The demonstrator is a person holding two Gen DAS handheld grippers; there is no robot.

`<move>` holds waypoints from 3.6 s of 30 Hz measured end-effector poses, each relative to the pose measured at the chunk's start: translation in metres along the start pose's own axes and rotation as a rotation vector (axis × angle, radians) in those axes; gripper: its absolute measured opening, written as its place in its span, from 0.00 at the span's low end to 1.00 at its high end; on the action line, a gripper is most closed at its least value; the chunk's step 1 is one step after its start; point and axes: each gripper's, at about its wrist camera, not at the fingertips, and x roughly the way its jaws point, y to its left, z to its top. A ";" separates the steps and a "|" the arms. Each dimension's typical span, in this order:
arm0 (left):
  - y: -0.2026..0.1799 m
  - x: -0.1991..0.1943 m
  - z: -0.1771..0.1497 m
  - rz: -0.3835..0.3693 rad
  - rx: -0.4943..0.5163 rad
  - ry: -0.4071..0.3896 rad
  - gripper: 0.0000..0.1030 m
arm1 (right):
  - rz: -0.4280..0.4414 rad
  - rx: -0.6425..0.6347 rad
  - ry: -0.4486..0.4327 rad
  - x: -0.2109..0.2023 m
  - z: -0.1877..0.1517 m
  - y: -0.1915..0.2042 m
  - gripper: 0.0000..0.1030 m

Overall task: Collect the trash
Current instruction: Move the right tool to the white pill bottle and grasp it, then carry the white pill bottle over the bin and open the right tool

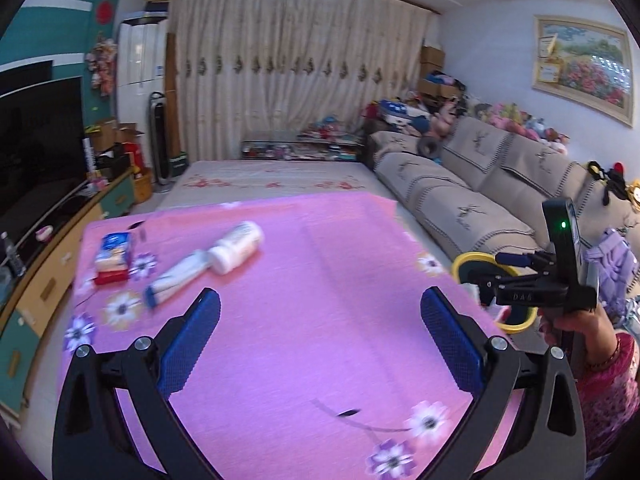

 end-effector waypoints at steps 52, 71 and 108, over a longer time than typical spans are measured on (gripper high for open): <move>0.098 -0.001 -0.033 0.119 -0.164 0.032 0.95 | 0.301 -0.292 0.180 0.200 0.130 0.233 0.45; 0.049 0.004 -0.037 0.040 -0.114 0.039 0.95 | 0.090 -0.121 0.059 0.053 0.049 0.068 0.45; -0.003 0.050 -0.023 -0.012 -0.014 0.098 0.95 | -0.190 0.264 0.132 0.055 -0.048 -0.122 0.66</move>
